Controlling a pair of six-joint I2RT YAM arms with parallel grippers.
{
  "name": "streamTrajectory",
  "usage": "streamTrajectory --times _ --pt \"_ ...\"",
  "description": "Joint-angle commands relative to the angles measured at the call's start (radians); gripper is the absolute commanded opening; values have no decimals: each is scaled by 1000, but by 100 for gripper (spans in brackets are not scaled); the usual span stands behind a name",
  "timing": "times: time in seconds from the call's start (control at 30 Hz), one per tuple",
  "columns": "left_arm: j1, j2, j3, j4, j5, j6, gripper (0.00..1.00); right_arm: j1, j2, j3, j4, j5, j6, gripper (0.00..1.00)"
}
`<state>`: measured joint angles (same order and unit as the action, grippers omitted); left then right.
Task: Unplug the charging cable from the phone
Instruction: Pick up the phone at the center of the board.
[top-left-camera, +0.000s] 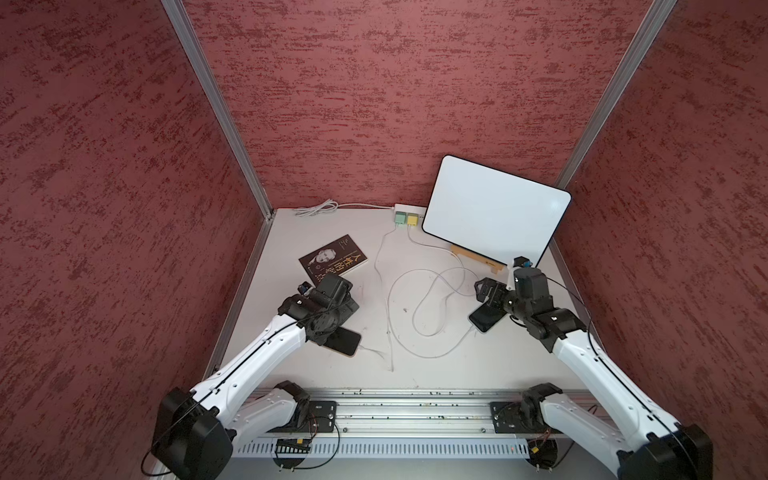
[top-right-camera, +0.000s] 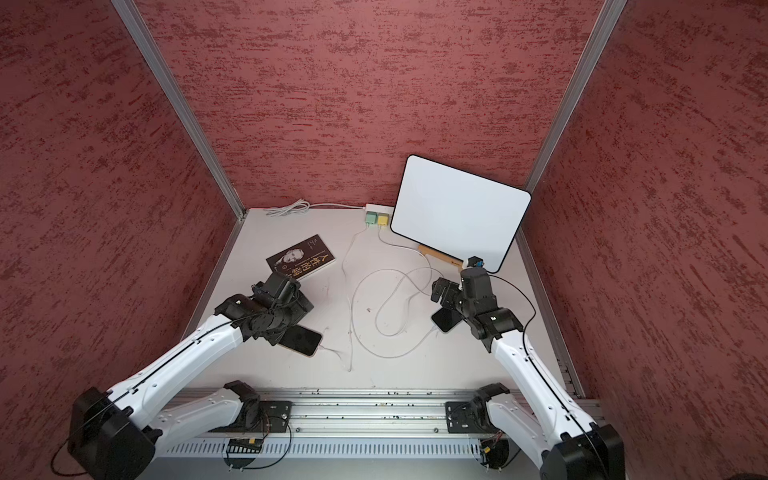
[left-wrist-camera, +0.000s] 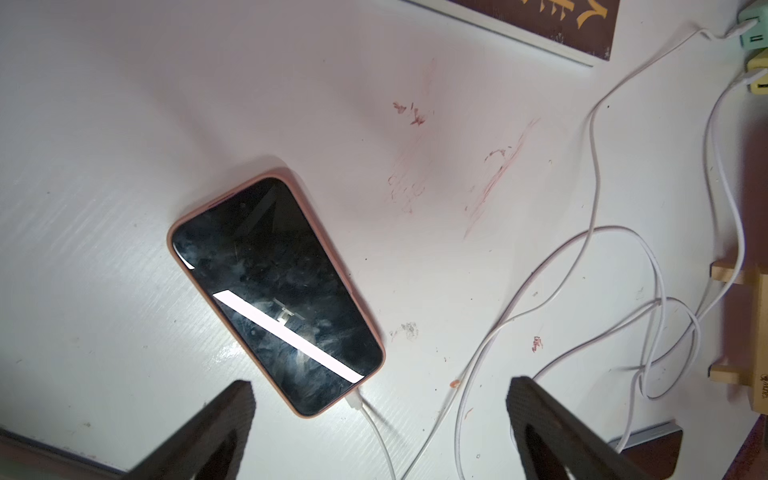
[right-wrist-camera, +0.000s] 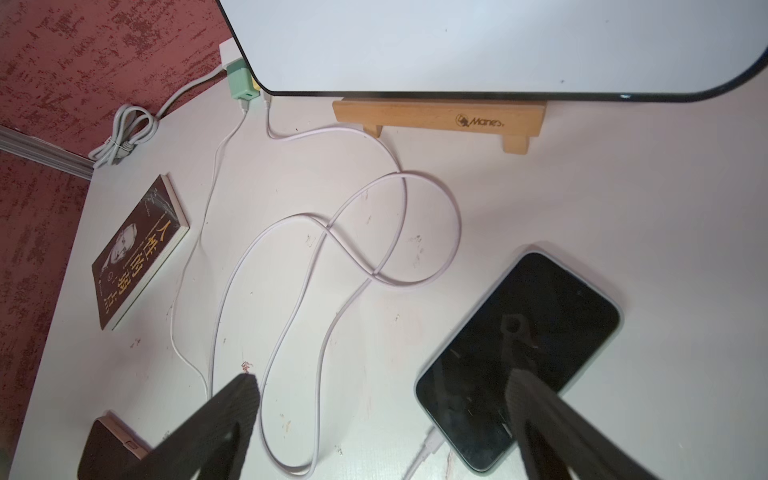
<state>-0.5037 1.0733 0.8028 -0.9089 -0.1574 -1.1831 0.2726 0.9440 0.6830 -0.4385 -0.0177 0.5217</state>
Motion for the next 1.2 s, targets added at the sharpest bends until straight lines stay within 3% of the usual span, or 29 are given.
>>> streamTrajectory --times 0.0,0.23,0.83,1.17 --pt "-12 -4 -43 -67 -29 -121 100 8 -7 -16 25 16 16 99" --pt "-30 1 -114 -43 23 -218 100 9 1 -38 33 10 19 99" --pt "20 225 -17 1 69 -199 100 9 10 -45 35 18 29 99" --pt "47 264 -53 57 129 -228 100 9 10 -57 43 33 35 99"
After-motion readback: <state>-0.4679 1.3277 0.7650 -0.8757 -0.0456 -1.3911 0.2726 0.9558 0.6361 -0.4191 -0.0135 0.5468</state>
